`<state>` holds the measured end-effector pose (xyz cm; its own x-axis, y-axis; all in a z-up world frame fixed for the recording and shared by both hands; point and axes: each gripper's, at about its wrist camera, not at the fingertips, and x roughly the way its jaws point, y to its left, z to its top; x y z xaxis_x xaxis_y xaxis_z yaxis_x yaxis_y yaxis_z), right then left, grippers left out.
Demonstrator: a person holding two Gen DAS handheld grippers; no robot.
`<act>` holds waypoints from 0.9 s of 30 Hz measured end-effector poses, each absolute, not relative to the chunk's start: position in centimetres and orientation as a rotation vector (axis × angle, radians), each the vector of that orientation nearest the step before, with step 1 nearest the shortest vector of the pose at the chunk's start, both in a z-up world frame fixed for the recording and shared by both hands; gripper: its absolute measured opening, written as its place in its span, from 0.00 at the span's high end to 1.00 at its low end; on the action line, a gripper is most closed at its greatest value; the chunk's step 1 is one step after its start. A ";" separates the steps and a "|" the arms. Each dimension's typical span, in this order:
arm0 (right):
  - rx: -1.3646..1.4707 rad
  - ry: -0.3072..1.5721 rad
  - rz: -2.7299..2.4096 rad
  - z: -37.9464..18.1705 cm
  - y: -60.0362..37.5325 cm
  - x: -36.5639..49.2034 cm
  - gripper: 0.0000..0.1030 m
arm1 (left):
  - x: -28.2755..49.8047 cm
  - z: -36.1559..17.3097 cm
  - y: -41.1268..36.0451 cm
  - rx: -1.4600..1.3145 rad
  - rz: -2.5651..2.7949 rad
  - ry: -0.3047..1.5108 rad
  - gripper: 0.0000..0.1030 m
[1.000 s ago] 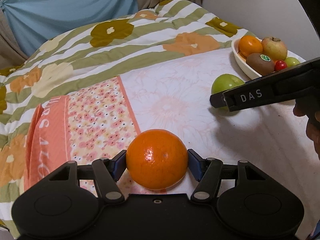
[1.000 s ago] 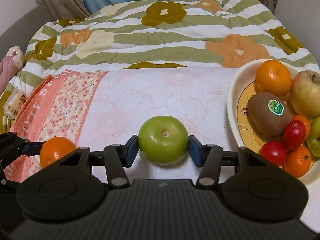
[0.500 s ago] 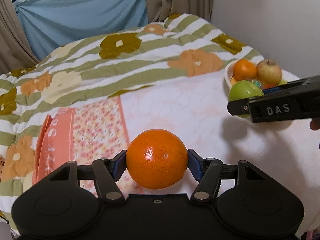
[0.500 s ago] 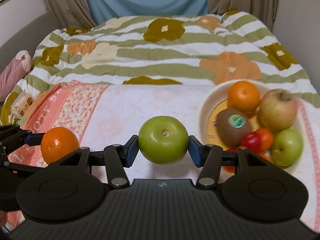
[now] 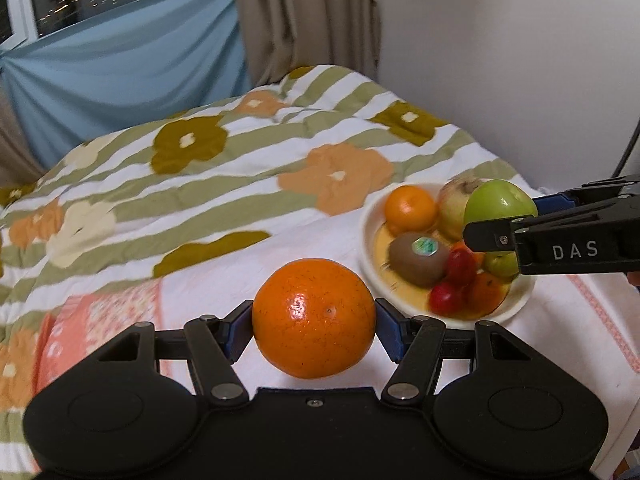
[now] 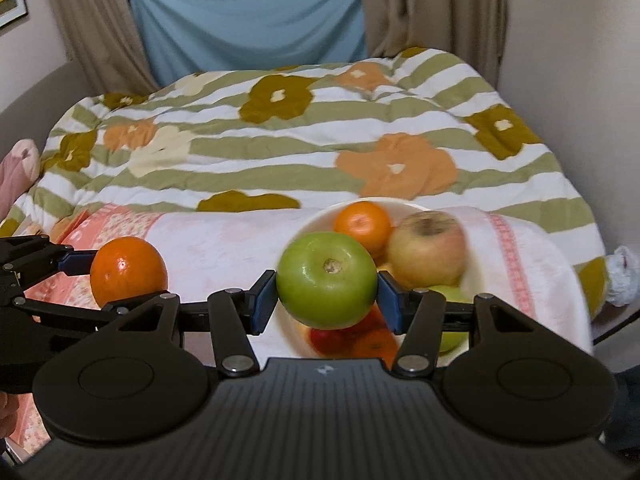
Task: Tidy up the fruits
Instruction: 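Carry the orange and green apple over the duck bowl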
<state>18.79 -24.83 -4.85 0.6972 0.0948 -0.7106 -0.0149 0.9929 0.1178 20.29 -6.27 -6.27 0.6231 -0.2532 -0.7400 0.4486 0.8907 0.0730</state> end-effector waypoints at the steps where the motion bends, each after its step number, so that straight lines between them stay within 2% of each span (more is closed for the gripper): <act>1: 0.107 0.796 0.052 -4.8 -25.4 18.8 0.34 | 20.6 -6.4 -7.0 0.266 -0.420 0.802 0.35; 10: 0.138 0.805 -0.021 -5.1 -29.7 19.0 0.34 | 23.5 -8.3 -11.2 0.274 -0.515 0.833 0.35; 22: 0.165 0.832 -0.050 -6.4 -30.4 20.3 0.34 | 25.0 -10.5 -13.9 0.327 -0.569 0.847 0.34; 25: 0.166 0.834 -0.048 -6.4 -30.3 20.4 0.34 | 25.0 -10.1 -13.6 0.310 -0.583 0.829 0.22; 26: 0.167 0.834 -0.047 -6.4 -30.2 20.5 0.34 | 24.9 -10.0 -13.5 0.314 -0.578 0.820 0.13; 27: 0.166 0.834 -0.046 -6.4 -30.1 20.6 0.34 | 24.7 -9.9 -13.3 0.314 -0.576 0.814 0.10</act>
